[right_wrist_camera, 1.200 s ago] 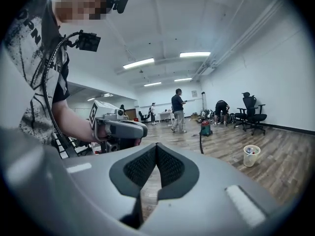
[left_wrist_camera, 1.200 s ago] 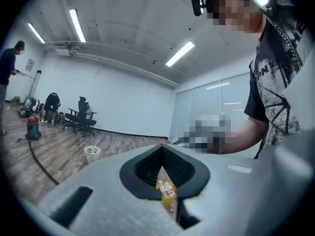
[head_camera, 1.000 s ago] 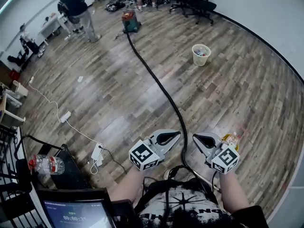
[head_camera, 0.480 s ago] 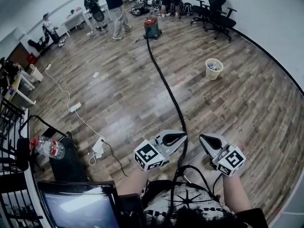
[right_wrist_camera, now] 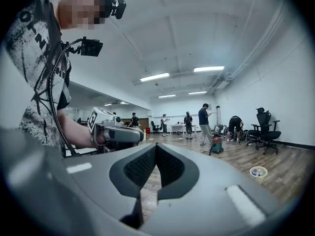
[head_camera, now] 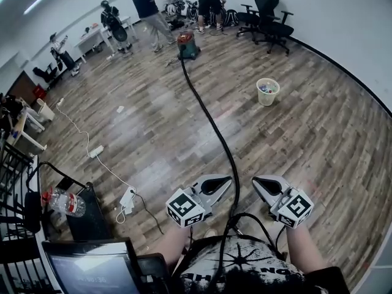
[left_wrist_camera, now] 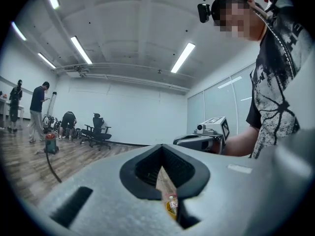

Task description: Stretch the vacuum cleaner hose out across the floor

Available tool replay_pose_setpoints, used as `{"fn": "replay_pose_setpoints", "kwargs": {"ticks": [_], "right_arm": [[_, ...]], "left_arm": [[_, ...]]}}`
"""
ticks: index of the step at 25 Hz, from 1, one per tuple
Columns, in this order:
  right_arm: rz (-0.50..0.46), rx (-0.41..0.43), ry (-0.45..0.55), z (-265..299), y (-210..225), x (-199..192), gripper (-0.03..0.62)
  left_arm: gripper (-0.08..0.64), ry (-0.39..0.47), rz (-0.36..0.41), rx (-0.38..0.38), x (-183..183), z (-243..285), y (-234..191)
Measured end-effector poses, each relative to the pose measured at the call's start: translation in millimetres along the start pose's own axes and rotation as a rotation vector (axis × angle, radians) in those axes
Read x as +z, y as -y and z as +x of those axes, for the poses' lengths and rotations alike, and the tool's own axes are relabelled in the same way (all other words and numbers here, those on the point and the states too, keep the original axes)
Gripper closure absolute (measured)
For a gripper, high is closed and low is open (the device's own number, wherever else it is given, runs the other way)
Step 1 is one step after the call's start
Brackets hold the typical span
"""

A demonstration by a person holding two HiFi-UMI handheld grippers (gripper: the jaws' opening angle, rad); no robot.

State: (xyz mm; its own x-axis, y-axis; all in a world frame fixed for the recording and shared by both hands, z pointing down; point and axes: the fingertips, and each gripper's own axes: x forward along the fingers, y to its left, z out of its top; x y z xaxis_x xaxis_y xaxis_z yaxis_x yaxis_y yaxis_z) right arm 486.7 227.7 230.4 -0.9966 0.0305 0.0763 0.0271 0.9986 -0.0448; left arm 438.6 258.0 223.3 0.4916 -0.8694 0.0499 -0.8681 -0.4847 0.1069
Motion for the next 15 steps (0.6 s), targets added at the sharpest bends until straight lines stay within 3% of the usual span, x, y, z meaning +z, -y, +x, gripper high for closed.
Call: {"fn": "replay_pose_setpoints", "kwargs": {"ticks": [15], "right_arm": [[-0.042, -0.014, -0.034, 5.3, -4.6, -3.7, 0.586]], "left_arm": [[0.561, 0.005, 0.01, -0.008, 4.0, 0.1, -1.7]]}}
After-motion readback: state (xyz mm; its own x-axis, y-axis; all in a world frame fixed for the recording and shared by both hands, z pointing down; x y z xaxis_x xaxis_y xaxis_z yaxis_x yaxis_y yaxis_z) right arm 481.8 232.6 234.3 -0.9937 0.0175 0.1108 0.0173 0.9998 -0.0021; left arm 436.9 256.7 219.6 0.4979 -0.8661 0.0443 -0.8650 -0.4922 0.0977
